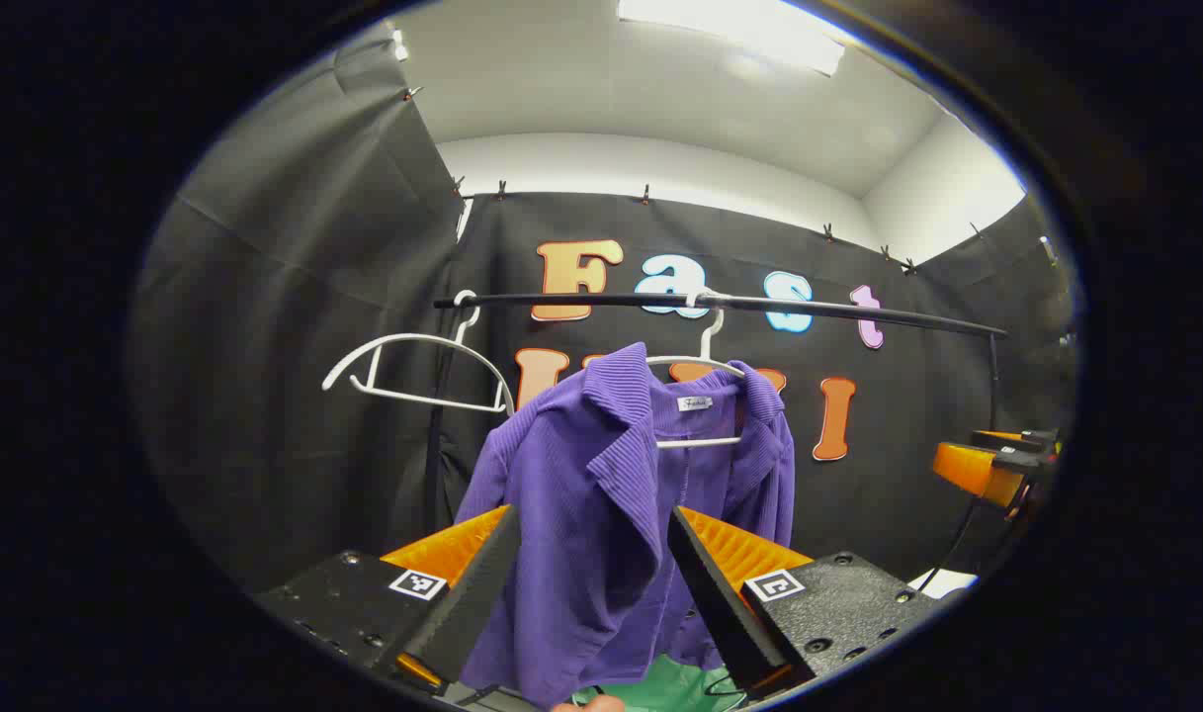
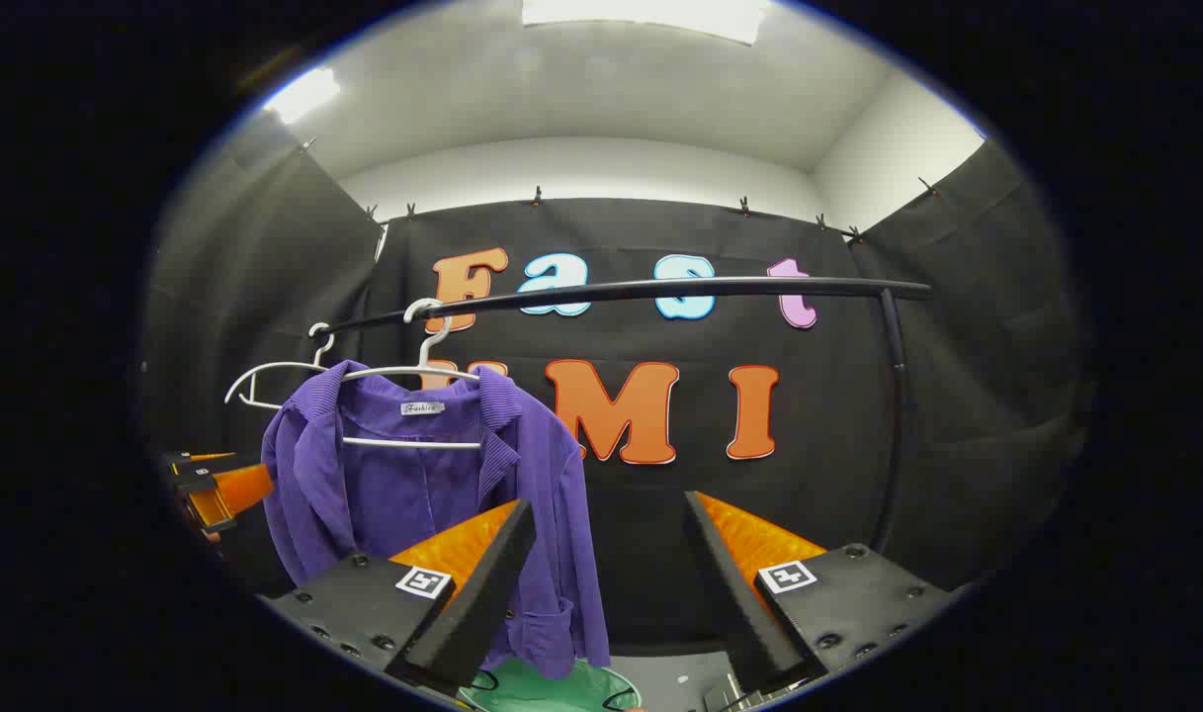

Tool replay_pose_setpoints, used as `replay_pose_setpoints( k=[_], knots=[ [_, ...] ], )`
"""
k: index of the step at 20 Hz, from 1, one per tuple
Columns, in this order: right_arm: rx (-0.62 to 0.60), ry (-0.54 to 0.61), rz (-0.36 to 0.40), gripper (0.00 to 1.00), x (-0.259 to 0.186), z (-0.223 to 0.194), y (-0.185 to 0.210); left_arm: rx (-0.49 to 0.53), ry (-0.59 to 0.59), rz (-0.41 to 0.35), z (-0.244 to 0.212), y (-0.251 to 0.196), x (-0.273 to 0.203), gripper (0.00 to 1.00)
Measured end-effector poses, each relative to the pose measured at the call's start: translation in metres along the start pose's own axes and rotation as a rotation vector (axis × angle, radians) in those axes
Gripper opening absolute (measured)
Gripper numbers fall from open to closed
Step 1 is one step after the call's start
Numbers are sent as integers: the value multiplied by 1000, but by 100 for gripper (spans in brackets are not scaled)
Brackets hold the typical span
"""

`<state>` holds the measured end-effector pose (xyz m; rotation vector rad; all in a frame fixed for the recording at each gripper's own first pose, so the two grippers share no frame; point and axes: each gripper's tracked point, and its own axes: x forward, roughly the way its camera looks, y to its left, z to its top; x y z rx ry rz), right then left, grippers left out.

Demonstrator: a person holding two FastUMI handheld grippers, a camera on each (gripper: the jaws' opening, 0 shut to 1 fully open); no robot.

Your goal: Grasp the clothes on the hanger with both hands and then place them into the laundry hamper below.

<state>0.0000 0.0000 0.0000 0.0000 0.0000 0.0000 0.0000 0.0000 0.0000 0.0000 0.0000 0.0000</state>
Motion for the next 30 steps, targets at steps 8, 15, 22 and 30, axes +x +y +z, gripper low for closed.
replay_pose_setpoints(
  k=[8,15,22,30],
  knots=[
    [-10,28,55,94,17,-23,-13,1,10,15,-9,-36,12,92],
    [-37,-7,216,98,17,-20,10,24,17,127,-14,-30,-1,95],
    [-19,3,256,94,16,-24,24,53,18,185,-9,-12,-21,91],
    [17,42,198,98,36,-35,54,72,32,148,-13,20,-37,91]
  ],
)
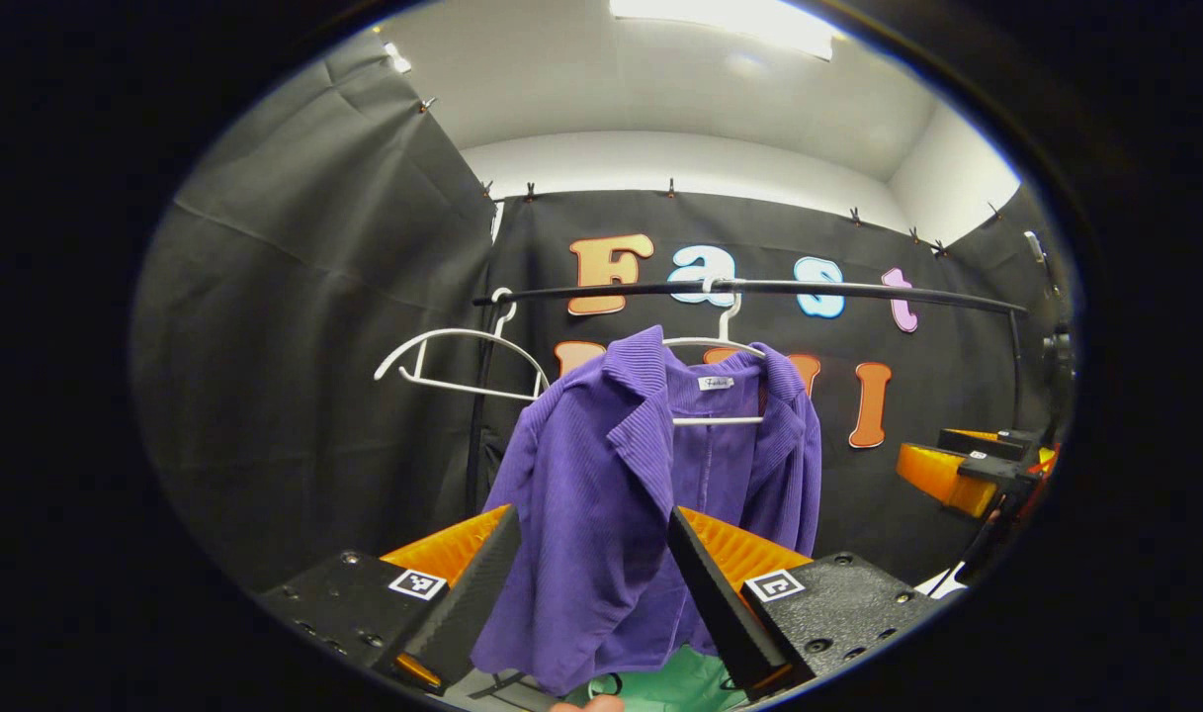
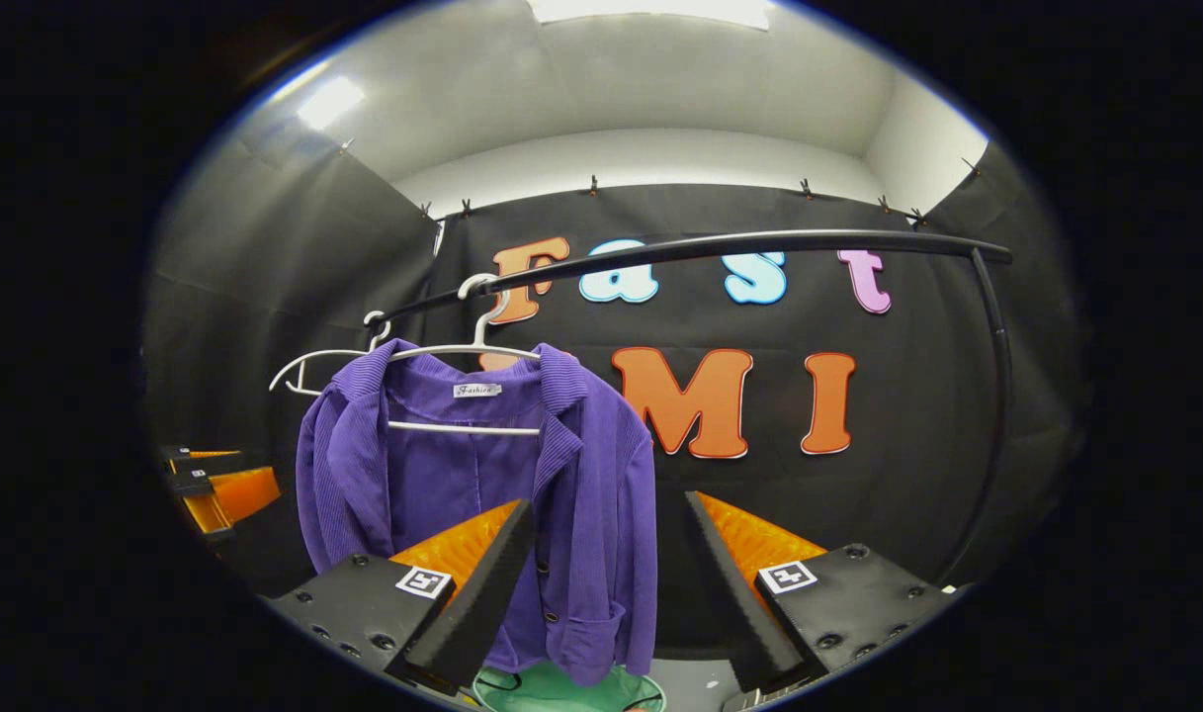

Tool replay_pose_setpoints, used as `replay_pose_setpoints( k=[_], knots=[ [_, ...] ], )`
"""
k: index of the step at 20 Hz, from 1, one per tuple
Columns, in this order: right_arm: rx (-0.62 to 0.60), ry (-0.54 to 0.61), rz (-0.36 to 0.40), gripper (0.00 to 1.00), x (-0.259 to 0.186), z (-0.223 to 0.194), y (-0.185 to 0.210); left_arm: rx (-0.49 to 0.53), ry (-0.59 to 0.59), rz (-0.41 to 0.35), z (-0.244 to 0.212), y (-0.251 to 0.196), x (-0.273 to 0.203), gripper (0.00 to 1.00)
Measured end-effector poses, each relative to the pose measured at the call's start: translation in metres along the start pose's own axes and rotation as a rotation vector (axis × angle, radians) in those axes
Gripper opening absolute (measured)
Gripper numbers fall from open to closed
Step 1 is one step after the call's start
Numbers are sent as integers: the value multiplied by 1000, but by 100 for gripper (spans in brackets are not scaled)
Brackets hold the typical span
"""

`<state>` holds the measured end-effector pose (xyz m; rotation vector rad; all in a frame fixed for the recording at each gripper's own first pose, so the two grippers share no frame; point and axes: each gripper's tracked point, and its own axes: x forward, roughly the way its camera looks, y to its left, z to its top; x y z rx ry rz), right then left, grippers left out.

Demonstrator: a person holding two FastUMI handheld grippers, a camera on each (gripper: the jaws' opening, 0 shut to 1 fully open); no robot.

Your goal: Grasp the clothes on the hanger with both hands and then place them into the laundry hamper below.

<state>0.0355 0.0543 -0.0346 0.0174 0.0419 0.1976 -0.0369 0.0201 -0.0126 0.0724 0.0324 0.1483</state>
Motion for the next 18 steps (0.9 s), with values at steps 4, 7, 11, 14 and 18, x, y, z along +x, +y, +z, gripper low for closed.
replay_pose_setpoints(
  k=[4,7,11,14,18],
  knots=[
    [22,14,-17,94,25,-7,14,-40,6,-23,-2,5,2,95],
    [-3,6,6,94,53,-17,17,40,-2,33,-3,12,3,95],
    [-87,-50,52,94,112,-26,13,139,-41,155,-16,2,4,91],
    [-32,-9,166,95,155,-51,18,27,-32,261,-30,-7,5,95],
    [50,42,302,98,187,-79,25,27,-48,422,-25,-5,1,95]
  ],
)
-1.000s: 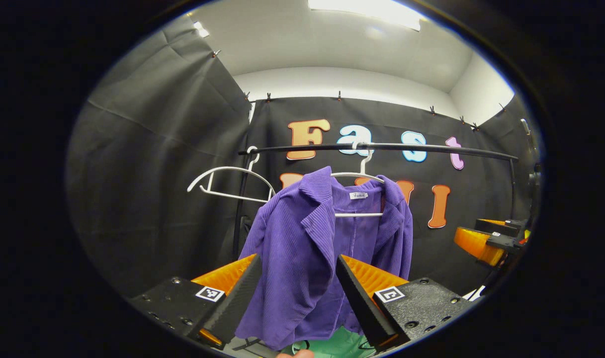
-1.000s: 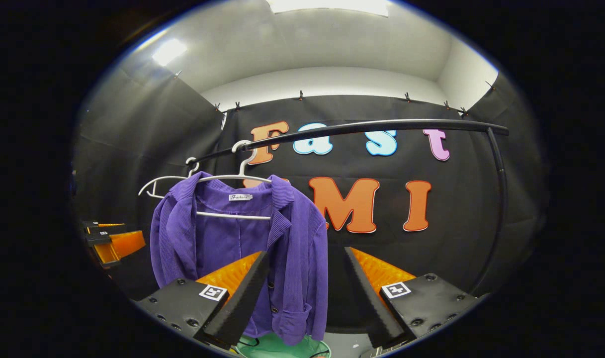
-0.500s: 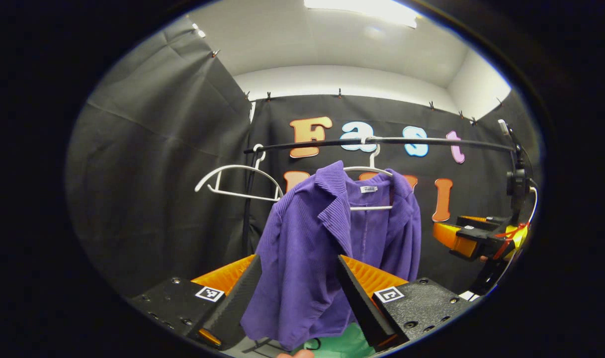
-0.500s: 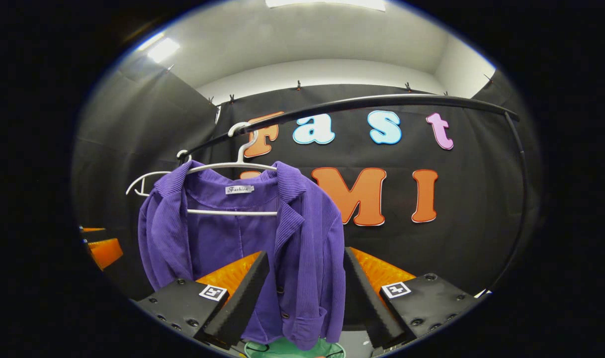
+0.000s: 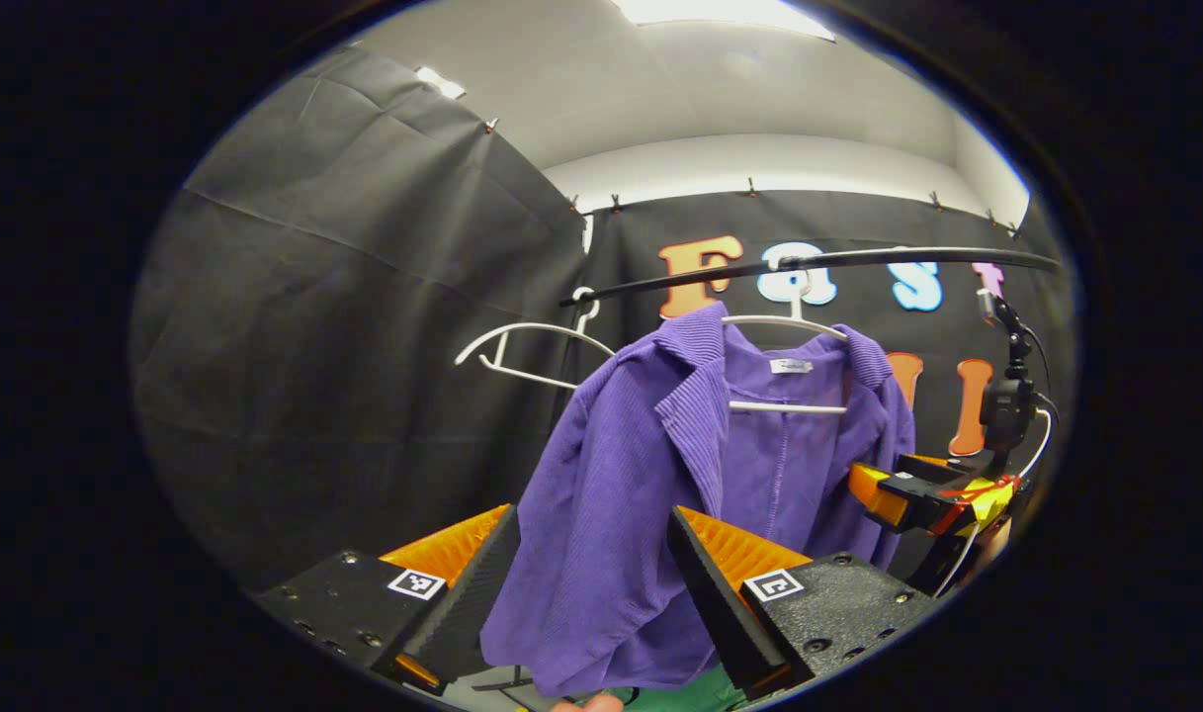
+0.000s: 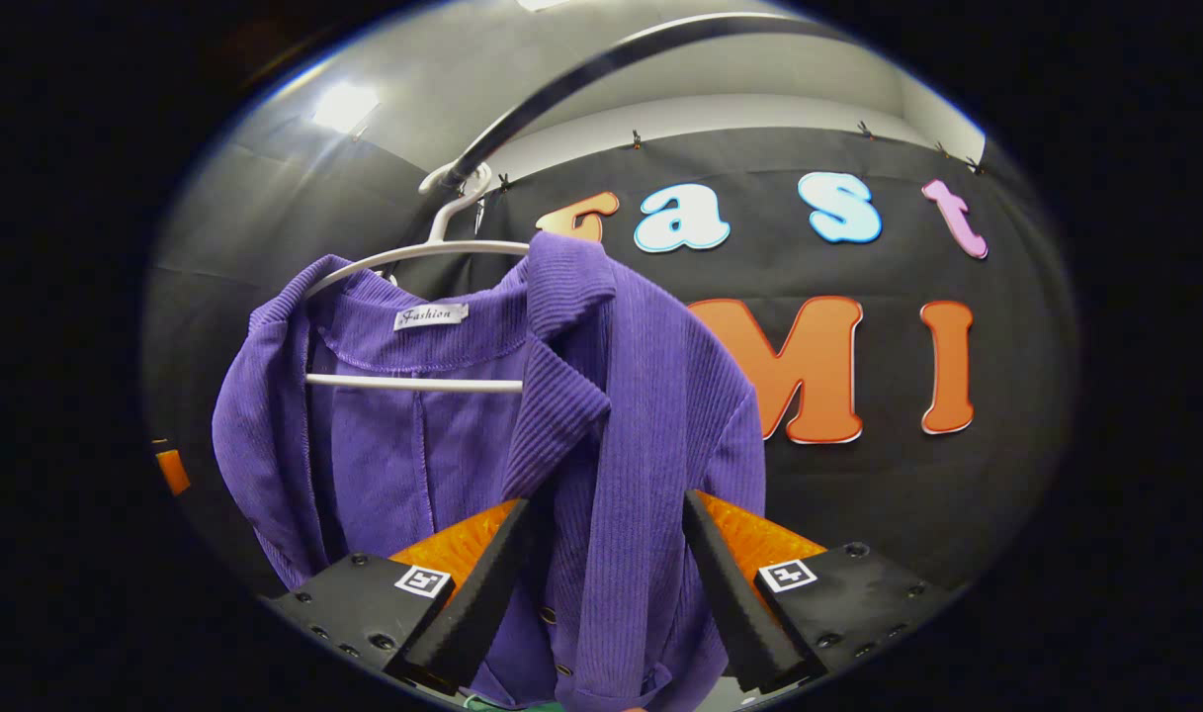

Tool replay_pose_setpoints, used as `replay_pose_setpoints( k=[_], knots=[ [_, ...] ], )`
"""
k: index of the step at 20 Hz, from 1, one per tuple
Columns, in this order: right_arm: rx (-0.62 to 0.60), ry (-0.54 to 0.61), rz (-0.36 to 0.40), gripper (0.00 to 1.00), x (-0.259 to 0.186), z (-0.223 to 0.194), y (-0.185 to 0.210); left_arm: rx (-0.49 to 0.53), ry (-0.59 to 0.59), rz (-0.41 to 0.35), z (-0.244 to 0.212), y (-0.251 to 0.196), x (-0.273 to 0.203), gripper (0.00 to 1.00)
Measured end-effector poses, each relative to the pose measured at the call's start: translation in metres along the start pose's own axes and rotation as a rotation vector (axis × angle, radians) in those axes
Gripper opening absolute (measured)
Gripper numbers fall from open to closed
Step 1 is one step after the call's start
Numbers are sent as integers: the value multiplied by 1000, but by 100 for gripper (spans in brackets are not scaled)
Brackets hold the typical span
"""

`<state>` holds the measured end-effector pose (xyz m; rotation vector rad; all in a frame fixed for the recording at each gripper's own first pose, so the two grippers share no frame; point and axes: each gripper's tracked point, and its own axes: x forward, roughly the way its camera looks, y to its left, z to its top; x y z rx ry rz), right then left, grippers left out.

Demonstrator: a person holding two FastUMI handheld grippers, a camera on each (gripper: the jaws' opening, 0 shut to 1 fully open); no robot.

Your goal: Grasp the clothes on the hanger with both hands and then place them into the laundry hamper below.

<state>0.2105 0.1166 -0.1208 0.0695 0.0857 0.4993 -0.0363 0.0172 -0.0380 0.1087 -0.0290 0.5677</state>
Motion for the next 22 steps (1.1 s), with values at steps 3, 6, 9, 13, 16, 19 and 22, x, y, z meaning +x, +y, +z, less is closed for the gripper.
replay_pose_setpoints(
  k=[3,6,9,13,16,19,22],
  knots=[
    [15,17,91,100,10,-9,10,18,-21,77,9,-5,-6,95],
    [16,50,21,67,15,-20,-16,22,-19,60,6,-23,-10,92],
    [76,-12,-46,8,-3,-1,-46,26,1,2,-4,-34,4,92],
    [13,-158,-145,7,-47,50,-81,-24,37,-77,-27,-55,38,92],
    [-16,-286,-252,7,-75,92,-111,-59,48,-112,-40,-69,55,95],
    [-66,-349,-305,7,-89,117,-115,-127,77,-199,-50,-97,65,95],
    [-99,-364,-321,7,-94,127,-116,-222,78,-294,-46,-130,58,92]
  ],
)
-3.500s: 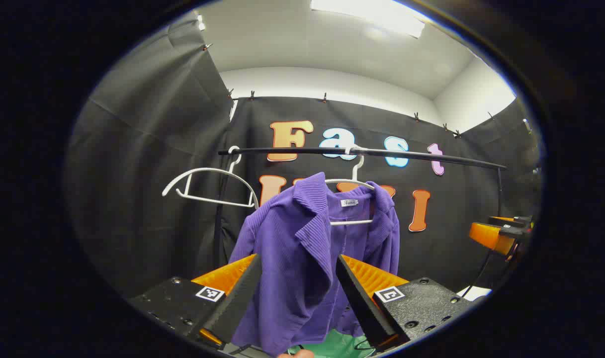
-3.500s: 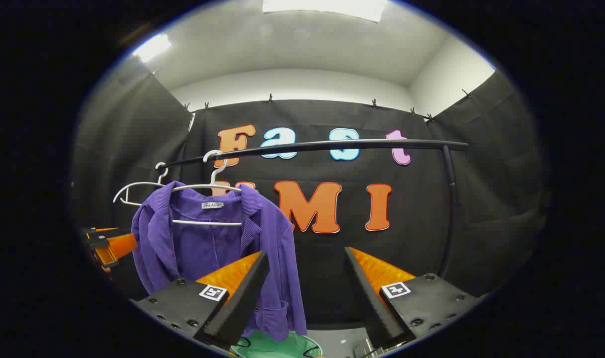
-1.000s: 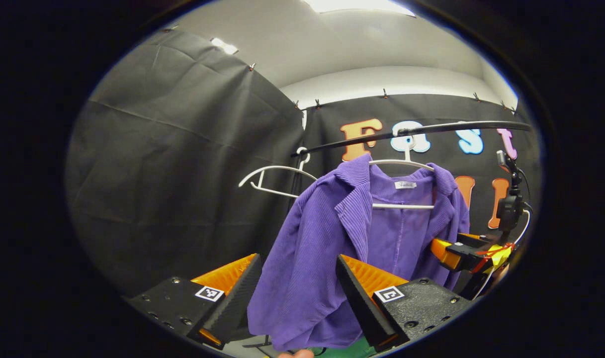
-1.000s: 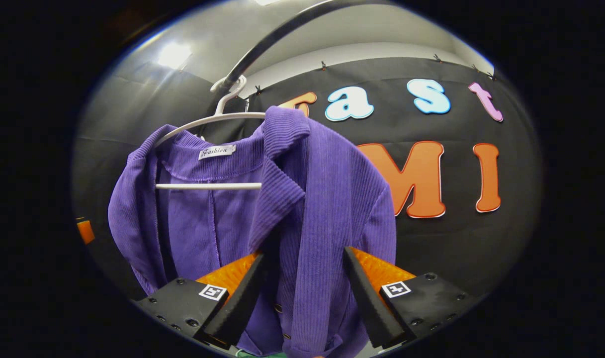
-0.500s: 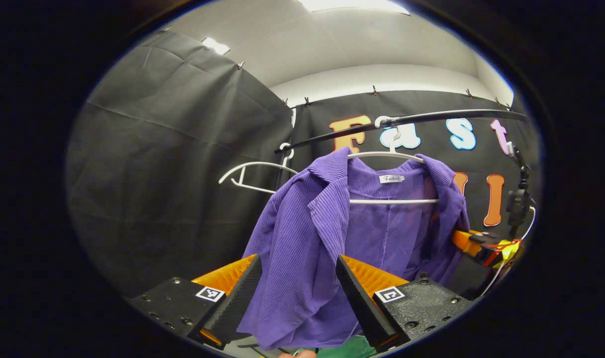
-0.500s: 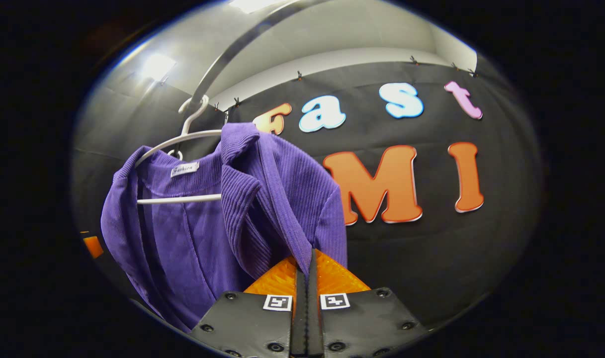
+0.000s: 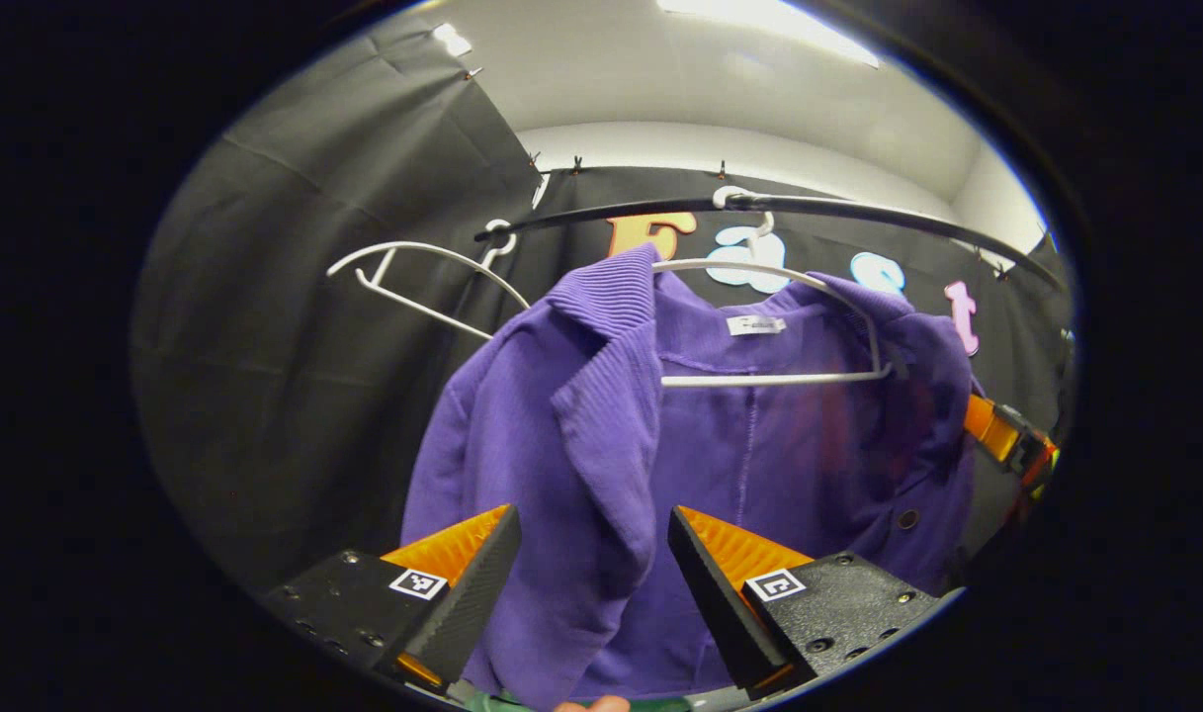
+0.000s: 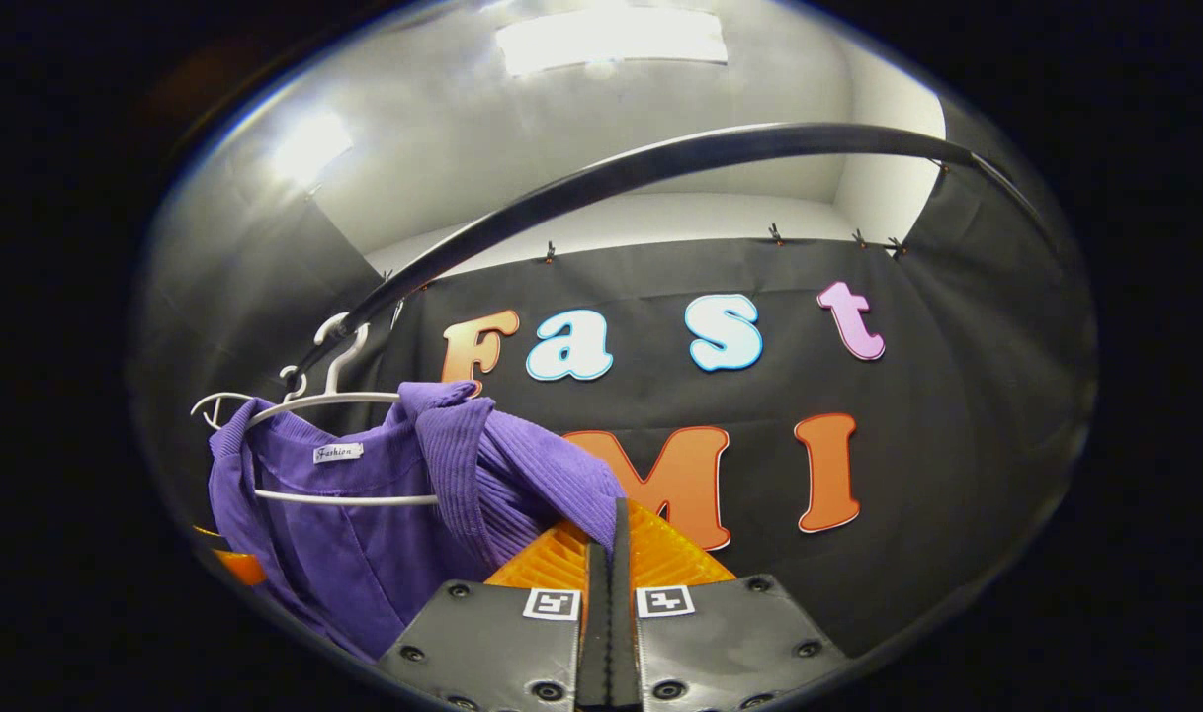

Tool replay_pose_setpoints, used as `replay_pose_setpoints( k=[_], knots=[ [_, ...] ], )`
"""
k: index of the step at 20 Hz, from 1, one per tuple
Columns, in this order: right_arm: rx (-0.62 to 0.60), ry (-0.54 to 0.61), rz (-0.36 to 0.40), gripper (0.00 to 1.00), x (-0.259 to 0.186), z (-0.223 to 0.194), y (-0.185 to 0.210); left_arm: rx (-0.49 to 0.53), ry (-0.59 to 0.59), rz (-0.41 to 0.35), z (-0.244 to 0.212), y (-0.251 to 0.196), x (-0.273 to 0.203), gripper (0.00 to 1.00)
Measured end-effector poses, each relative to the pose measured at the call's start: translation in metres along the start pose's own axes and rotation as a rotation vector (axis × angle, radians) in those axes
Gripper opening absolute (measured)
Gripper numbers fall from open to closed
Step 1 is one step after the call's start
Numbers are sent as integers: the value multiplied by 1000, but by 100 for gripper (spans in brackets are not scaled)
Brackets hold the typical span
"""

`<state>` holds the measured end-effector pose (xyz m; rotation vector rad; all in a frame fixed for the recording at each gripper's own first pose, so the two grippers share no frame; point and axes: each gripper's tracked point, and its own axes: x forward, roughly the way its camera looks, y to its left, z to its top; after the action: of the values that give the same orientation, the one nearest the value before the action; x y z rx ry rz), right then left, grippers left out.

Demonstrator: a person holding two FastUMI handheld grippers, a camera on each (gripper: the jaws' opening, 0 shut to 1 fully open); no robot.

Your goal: Grasp the clothes on the hanger with both hands and then place them into the laundry hamper below.

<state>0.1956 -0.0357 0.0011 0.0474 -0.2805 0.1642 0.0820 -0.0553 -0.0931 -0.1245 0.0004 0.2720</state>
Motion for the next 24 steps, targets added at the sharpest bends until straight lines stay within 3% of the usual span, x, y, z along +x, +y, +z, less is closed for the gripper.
replay_pose_setpoints(
  k=[1,3,5,7,11,15,16,17,19,21,22,24],
  knots=[
    [-1,-5,-4,7,0,2,-1,-9,-10,5,0,-1,3,92],
    [4,-15,-8,7,0,4,-1,29,-48,127,2,30,18,95],
    [-2,-30,-19,7,2,7,-2,111,-89,243,6,60,31,90],
    [-21,-51,-39,7,5,10,-3,181,-128,284,21,73,34,89],
    [-69,-72,-87,7,13,9,-7,257,-243,362,82,102,11,7],
    [-63,-70,-106,7,28,4,-5,262,-381,518,152,158,4,10],
    [-49,-64,-105,7,32,2,-3,327,-389,555,158,170,8,3],
    [-32,-58,-102,7,34,0,-1,373,-367,570,156,179,19,10],
    [-23,-43,-100,7,32,-3,-4,336,-324,549,136,188,38,7],
    [-14,-31,-87,7,28,-4,-2,233,-219,539,96,209,62,9],
    [-12,-29,-75,7,27,-3,2,169,-157,531,72,216,72,5],
    [-28,-30,-67,7,31,-4,6,73,-84,504,35,219,81,9]
  ],
)
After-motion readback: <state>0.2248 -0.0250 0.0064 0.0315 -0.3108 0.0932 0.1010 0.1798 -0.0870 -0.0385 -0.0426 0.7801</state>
